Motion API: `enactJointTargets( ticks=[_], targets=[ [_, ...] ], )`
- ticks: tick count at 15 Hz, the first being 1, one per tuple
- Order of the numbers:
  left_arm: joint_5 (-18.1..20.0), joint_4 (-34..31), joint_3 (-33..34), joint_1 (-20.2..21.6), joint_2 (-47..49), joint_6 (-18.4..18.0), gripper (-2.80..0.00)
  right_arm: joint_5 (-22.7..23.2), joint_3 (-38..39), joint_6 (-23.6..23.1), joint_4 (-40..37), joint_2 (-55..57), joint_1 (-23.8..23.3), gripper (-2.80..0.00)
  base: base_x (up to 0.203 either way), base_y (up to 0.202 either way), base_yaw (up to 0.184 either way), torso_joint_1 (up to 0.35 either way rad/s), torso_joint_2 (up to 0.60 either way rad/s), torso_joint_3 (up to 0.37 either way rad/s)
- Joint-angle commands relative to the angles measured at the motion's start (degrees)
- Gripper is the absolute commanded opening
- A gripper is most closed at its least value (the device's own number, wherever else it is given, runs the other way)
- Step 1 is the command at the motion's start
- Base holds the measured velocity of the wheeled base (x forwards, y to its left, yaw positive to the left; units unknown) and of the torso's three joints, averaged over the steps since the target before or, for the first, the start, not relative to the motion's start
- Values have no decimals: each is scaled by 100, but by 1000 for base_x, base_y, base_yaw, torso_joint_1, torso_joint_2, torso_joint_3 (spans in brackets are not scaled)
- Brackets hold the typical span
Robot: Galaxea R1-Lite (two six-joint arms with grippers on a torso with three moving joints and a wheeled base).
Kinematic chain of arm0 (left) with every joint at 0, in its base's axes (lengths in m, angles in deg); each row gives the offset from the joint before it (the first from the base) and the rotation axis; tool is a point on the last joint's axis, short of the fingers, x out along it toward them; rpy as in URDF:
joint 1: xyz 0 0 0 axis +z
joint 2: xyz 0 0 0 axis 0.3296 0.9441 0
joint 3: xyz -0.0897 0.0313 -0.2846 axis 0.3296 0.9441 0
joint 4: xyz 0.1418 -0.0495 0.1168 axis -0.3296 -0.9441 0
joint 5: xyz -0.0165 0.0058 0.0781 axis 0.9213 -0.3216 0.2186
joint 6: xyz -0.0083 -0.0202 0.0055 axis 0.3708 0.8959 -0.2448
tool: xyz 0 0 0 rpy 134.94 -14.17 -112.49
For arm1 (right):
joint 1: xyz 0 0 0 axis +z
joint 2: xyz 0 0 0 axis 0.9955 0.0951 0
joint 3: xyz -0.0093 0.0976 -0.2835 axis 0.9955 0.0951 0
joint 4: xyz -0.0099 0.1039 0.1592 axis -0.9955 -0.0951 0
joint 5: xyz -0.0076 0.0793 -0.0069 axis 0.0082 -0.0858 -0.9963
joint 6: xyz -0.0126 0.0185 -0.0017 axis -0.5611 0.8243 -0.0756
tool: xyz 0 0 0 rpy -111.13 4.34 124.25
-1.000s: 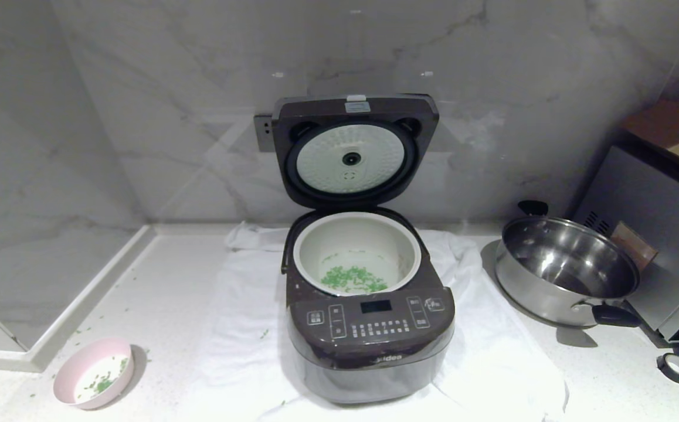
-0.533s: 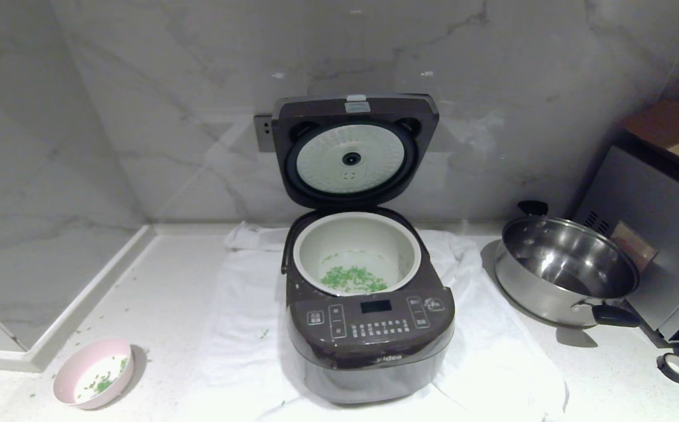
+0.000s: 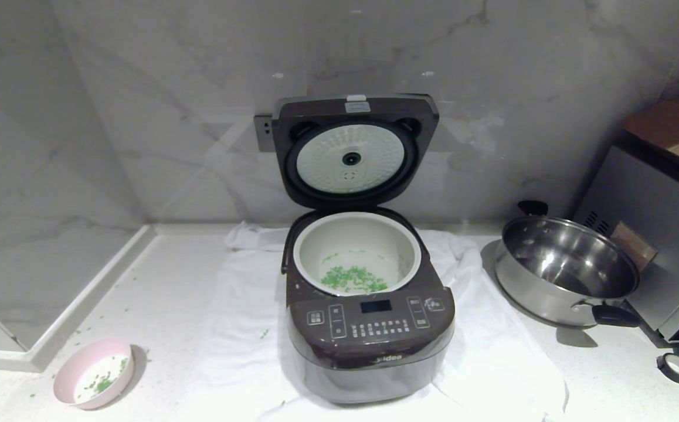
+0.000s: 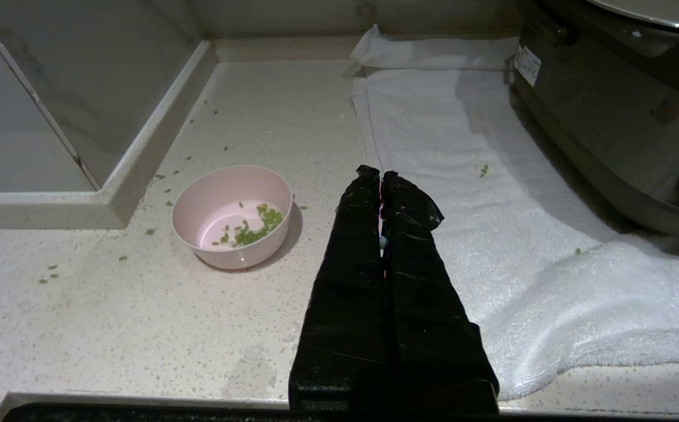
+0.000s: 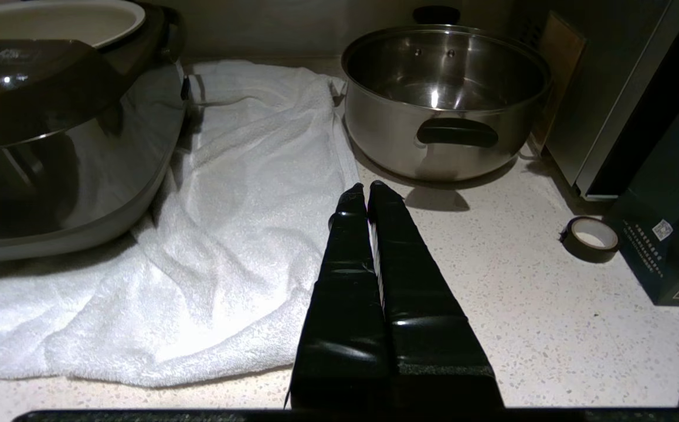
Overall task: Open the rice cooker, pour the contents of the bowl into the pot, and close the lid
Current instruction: Turn on the tap
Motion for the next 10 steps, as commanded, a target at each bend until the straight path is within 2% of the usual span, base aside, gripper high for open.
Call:
enactJointTargets(
  ticks=[1, 10],
  targets=[
    [2, -2, 0, -7, -1, 3, -280, -13, 0, 32, 9, 2, -5, -280, 0, 0, 0, 0, 0, 0],
    [-77, 6, 0, -1, -10, 38, -280, -13, 0, 37, 9, 2, -5, -280, 0, 0, 0, 0, 0, 0]
  ],
)
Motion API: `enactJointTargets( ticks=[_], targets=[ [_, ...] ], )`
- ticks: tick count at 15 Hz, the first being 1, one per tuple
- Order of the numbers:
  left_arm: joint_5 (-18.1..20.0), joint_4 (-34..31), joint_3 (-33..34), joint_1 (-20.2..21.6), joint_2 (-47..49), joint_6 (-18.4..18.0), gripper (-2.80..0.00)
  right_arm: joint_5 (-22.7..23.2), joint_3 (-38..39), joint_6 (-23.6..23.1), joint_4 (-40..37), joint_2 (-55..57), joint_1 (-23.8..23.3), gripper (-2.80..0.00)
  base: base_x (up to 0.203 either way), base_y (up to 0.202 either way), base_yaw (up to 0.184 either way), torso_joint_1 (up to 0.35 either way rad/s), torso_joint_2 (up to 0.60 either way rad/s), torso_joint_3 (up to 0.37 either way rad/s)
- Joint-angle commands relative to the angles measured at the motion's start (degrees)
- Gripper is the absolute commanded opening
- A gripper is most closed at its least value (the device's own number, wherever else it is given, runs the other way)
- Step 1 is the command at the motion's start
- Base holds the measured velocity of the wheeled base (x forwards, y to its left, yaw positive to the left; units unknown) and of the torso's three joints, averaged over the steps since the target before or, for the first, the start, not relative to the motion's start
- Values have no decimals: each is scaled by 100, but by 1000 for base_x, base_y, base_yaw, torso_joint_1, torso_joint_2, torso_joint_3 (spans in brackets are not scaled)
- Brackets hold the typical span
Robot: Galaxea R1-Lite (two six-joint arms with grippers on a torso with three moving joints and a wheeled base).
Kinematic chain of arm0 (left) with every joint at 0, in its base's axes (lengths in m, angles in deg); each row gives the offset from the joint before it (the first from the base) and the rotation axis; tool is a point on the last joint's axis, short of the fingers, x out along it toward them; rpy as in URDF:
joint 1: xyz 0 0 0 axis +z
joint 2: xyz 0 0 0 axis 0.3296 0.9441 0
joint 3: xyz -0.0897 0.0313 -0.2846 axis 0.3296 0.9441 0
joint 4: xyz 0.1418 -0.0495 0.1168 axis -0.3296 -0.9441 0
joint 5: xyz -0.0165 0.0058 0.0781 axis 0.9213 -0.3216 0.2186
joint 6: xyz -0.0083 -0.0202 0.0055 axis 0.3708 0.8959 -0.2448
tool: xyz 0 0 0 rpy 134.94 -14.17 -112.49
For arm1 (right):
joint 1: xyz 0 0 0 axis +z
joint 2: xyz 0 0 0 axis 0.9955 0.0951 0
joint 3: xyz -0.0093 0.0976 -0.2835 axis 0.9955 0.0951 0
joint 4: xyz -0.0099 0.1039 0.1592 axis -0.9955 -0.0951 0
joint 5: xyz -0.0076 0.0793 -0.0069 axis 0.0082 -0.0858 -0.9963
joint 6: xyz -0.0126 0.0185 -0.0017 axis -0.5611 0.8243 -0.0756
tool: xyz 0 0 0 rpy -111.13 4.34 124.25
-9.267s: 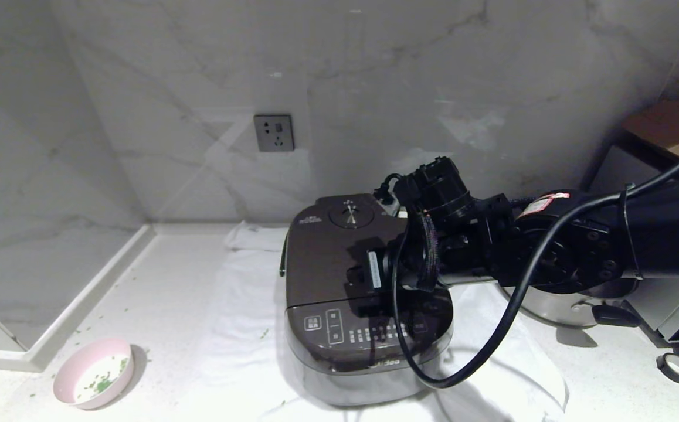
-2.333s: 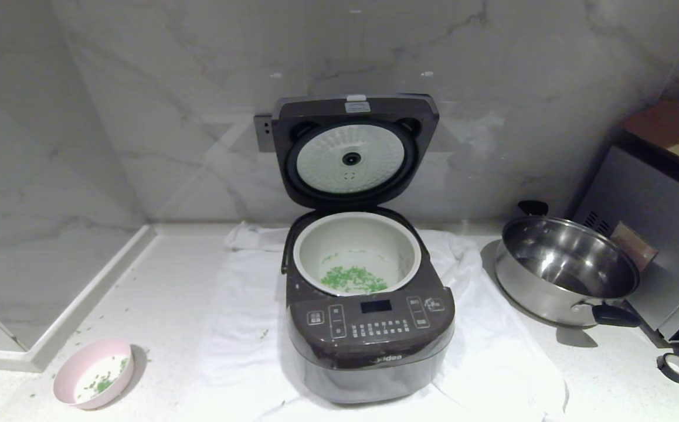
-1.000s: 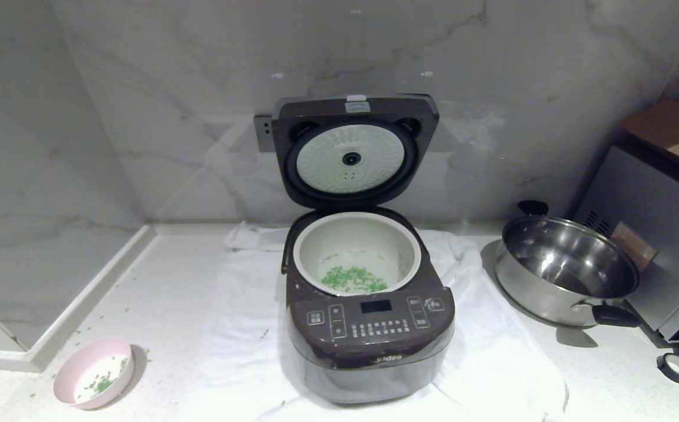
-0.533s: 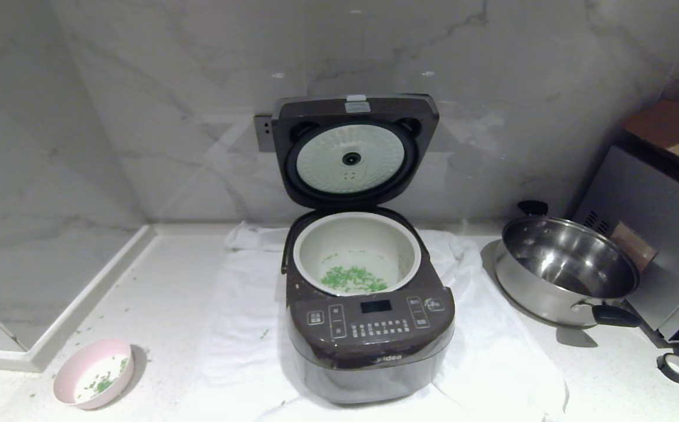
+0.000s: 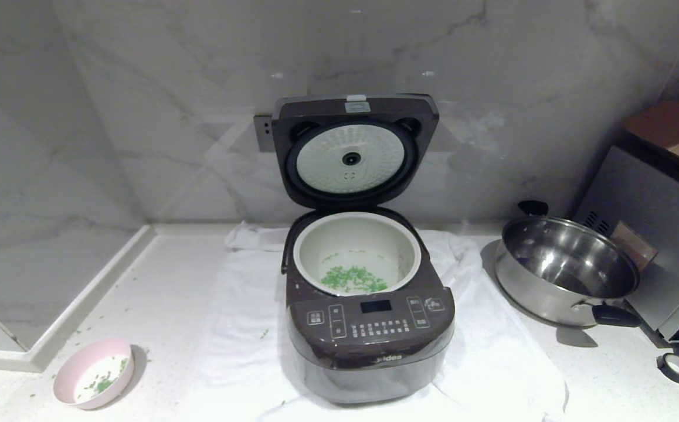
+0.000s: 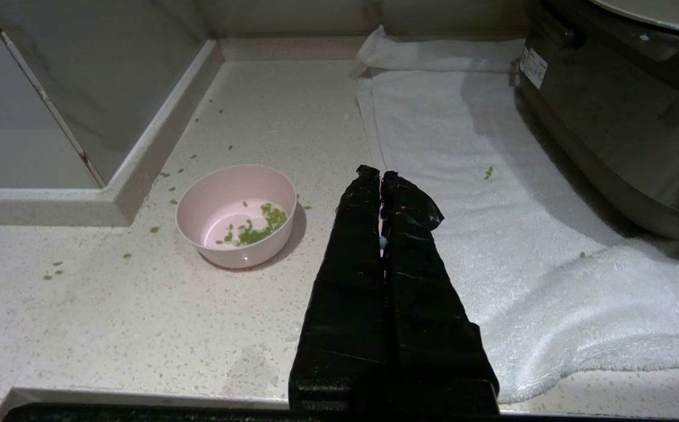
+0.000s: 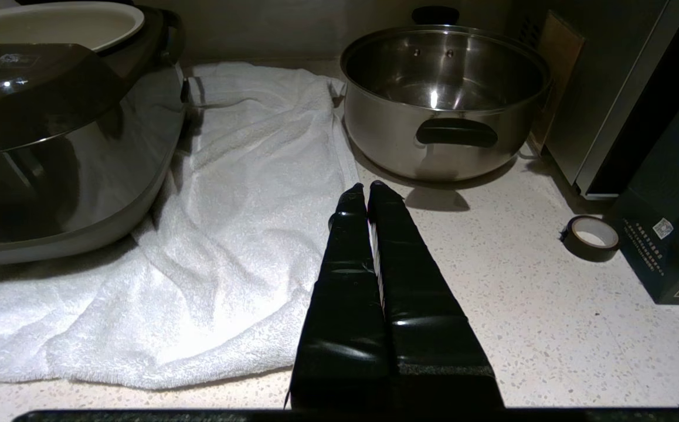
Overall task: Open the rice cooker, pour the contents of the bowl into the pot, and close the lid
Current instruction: Turn on the tap
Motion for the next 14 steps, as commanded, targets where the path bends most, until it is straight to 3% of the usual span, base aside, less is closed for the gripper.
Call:
enactJointTargets(
  ticks=[1, 14],
  targets=[
    [3, -1, 0, 1, -2, 3, -280, 1, 0, 4, 1, 2, 0, -280, 0, 0, 0, 0, 0, 0],
    [38, -10, 0, 8, -1, -14, -280, 1, 0, -1, 10, 2, 0, -280, 0, 0, 0, 0, 0, 0]
  ],
)
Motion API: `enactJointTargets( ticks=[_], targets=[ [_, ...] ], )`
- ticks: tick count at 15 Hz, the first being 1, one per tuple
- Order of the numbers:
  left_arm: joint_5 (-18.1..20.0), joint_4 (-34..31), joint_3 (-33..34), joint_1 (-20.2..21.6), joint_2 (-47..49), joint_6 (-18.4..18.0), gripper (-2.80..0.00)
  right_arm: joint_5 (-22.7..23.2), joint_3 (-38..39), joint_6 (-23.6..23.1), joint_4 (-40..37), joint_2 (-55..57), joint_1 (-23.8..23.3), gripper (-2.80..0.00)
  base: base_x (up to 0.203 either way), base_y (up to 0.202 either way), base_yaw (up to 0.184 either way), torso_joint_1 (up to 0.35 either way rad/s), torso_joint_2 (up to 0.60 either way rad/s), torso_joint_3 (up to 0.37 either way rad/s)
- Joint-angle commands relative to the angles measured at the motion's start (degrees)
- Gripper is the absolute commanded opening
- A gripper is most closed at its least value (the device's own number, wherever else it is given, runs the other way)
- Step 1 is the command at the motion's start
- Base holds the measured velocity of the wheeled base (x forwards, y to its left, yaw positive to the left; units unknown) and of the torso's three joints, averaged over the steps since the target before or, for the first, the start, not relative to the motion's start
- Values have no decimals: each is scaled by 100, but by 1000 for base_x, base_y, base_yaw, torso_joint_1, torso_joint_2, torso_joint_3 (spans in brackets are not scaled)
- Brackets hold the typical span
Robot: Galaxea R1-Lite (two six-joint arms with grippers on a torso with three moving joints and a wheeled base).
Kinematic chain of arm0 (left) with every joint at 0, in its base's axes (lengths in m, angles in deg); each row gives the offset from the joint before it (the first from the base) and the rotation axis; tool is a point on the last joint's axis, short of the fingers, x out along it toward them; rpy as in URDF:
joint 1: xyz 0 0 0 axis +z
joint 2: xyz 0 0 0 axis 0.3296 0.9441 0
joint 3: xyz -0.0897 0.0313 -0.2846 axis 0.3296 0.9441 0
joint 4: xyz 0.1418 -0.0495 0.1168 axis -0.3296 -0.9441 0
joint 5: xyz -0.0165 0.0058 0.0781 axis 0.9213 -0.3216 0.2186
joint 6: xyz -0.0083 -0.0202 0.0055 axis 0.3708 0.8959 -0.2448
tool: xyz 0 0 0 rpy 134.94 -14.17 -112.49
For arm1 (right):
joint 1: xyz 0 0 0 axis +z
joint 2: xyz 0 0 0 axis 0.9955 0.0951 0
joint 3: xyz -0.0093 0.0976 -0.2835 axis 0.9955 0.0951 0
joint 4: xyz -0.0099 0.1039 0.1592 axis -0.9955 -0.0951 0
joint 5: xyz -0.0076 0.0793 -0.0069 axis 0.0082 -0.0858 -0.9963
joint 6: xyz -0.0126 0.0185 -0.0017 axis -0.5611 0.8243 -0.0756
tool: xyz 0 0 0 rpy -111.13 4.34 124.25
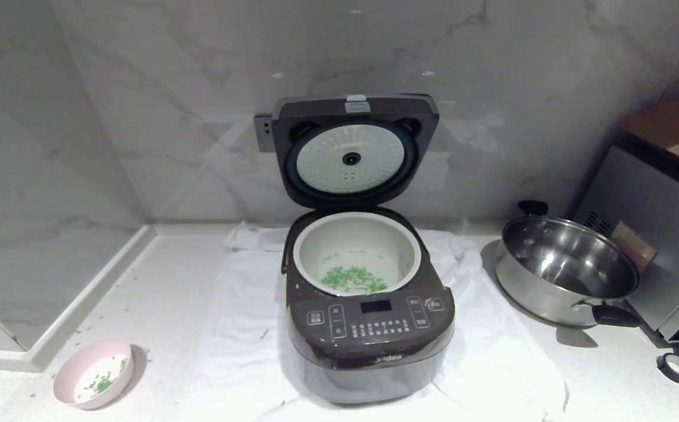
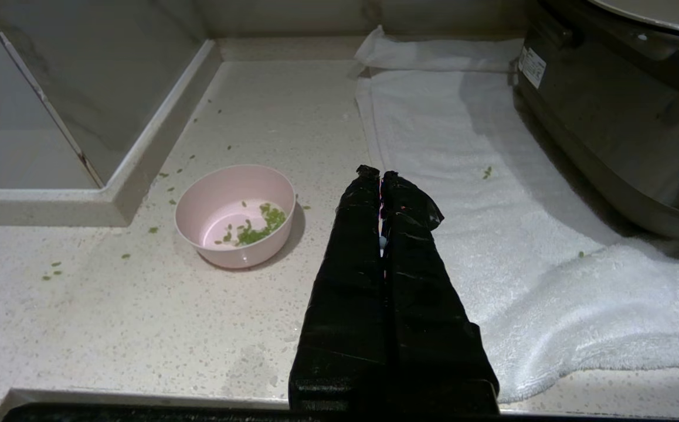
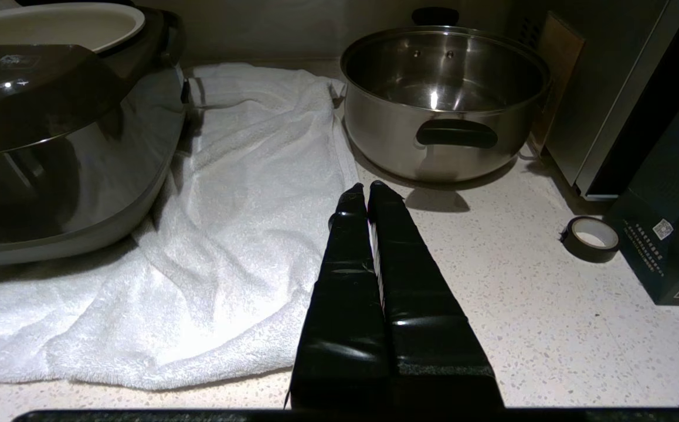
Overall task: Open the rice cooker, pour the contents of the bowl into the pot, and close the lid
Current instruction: Turn on the tap
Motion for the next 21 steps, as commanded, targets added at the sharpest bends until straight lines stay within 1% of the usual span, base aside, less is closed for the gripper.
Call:
enactJointTargets(
  ticks=[1, 2, 4, 6, 7, 8, 12, 15, 16, 18, 21],
  targets=[
    [24, -10, -7, 4, -1, -59, -280, -2, 0, 0, 2, 2, 0, -280, 0, 0, 0, 0, 0, 0],
    [30, -21, -8, 4, -1, -195, -280, -2, 0, 0, 2, 2, 0, -280, 0, 0, 0, 0, 0, 0],
    [35, -46, -77, 1, -9, -195, -280, -2, 0, 0, 2, 2, 0, -280, 0, 0, 0, 0, 0, 0],
    [89, -204, -607, 0, -3, -143, -280, -2, 9, 0, 11, -6, 0, -280, 0, 0, 0, 0, 0, 0],
    [209, -452, -777, 3, -1, -132, -280, -2, 9, 0, 11, -6, 0, -280, 0, 0, 0, 0, 0, 0],
    [286, -537, -773, -4, -10, -125, -280, -2, 9, 0, 11, -6, 0, -280, 0, 0, 0, 0, 0, 0],
    [237, -519, -687, -13, -10, -1, -280, -2, 9, 0, 11, -6, 0, -280, 0, 0, 0, 0, 0, 0],
    [220, -511, -326, -13, -10, -19, -280, -2, 9, 0, 11, -6, 0, -280, 0, 0, 0, 0, 0, 0],
    [217, -511, -325, -13, -10, 45, -280, -2, 9, 0, 11, -6, 0, -280, 0, 0, 0, 0, 0, 0],
    [217, -511, -316, -13, -10, 289, -280, -2, 9, 0, 28, -6, 0, -280, 0, 0, 0, 0, 0, 0],
    [208, -511, -316, -13, -10, 267, -280, -2, 9, 0, 28, 1, 0, -280, 0, 0, 0, 0, 0, 0]
  ],
)
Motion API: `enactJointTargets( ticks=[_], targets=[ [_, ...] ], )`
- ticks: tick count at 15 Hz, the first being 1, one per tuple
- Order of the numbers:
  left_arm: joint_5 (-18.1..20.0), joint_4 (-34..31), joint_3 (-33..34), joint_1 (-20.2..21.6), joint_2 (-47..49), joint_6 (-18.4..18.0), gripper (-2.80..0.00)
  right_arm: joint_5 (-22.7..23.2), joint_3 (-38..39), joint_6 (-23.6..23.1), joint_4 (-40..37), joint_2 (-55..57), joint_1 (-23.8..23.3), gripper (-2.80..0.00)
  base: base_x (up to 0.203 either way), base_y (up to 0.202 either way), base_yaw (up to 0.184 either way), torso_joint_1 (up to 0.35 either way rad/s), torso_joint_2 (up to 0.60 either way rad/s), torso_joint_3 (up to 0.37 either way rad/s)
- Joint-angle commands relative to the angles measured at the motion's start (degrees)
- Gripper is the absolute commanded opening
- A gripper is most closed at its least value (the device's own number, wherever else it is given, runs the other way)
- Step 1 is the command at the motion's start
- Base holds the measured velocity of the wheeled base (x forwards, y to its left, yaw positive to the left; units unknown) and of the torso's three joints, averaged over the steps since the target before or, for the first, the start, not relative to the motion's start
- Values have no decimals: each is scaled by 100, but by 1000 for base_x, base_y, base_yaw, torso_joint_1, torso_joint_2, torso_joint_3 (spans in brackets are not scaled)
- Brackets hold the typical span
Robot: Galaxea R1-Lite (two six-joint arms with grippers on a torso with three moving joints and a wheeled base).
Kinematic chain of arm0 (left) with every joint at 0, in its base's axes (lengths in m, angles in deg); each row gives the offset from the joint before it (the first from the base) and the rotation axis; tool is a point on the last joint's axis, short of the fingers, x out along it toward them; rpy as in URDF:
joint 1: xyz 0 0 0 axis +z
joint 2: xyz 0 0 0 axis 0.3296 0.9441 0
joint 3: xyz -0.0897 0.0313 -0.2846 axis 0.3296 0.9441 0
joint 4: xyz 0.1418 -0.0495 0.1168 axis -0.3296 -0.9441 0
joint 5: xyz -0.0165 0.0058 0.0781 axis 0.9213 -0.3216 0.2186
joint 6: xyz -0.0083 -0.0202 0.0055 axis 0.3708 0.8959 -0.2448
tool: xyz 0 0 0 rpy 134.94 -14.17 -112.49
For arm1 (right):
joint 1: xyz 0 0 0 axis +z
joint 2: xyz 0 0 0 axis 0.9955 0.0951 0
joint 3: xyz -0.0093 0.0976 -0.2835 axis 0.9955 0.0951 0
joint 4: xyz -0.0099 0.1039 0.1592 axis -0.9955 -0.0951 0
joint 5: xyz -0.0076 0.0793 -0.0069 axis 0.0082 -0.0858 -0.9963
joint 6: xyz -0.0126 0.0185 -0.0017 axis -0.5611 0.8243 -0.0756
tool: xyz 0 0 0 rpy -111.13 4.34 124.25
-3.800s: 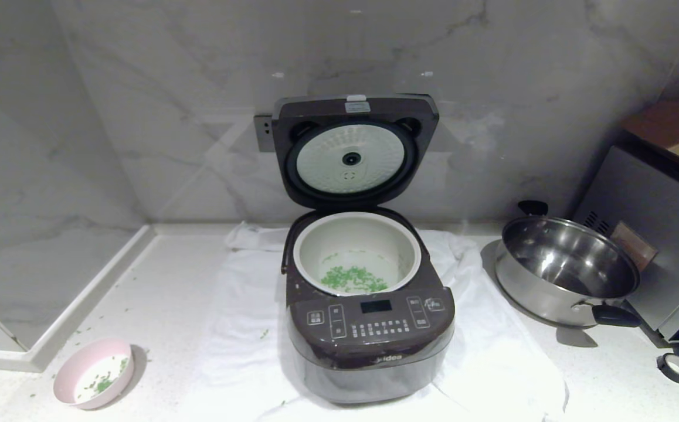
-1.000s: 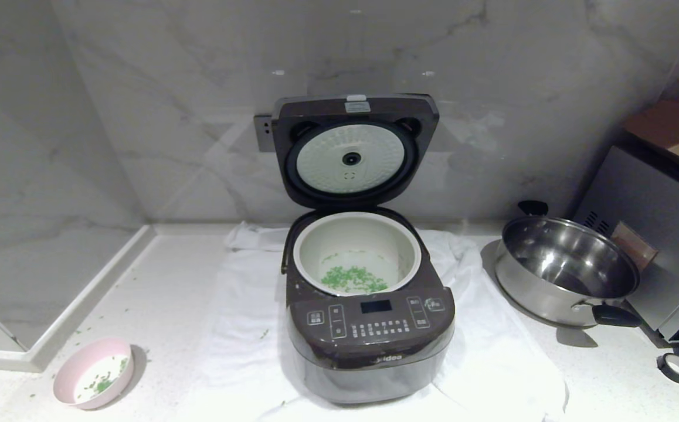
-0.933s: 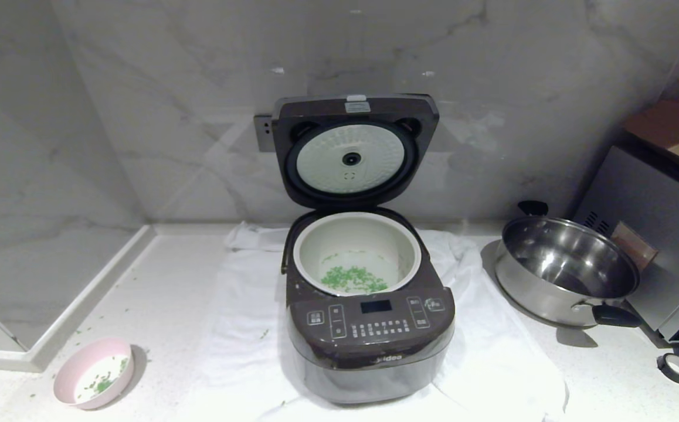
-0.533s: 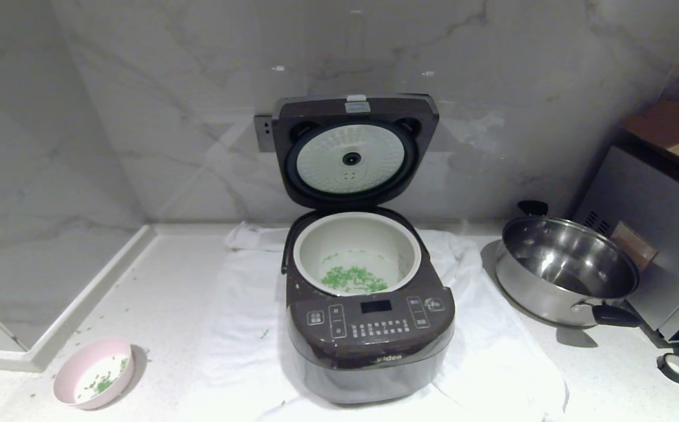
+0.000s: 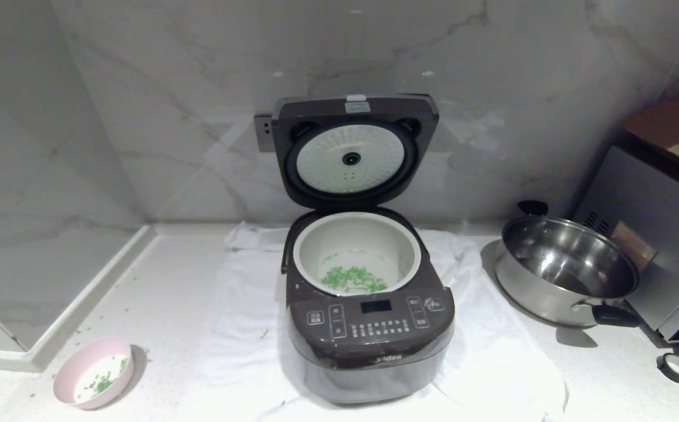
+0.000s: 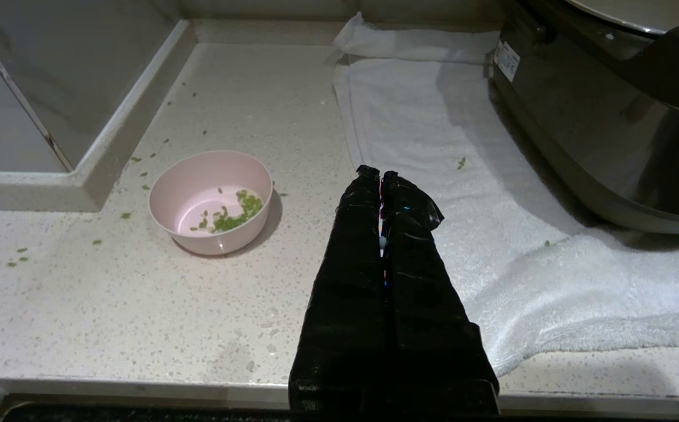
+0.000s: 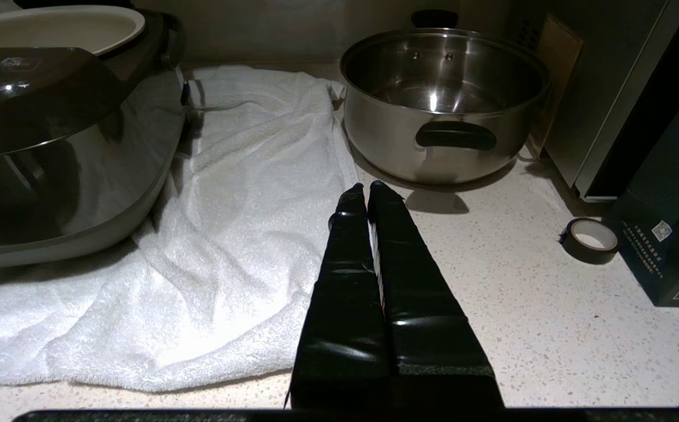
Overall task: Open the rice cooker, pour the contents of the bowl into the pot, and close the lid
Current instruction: Turn on the tap
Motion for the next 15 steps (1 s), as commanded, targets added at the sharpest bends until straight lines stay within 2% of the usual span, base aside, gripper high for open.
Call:
enactJointTargets(
  ticks=[1, 6, 9, 15],
  targets=[
    [2, -5, 3, 0, -10, -22, -280, 1, 9, 0, 4, -6, 0, -280, 0, 0, 0, 0, 0, 0],
    [-43, -5, 12, 0, -10, -16, -280, 1, 9, 0, 4, 2, 0, -280, 0, 0, 0, 0, 0, 0],
    [-220, 3, 169, 0, -10, -207, -280, 1, 9, 0, 4, -6, 0, -280, 0, 0, 0, 0, 0, 0],
    [-230, 4, 162, 0, -10, -137, -280, 1, 9, 0, -5, 2, 0, -280, 0, 0, 0, 0, 0, 0]
  ],
)
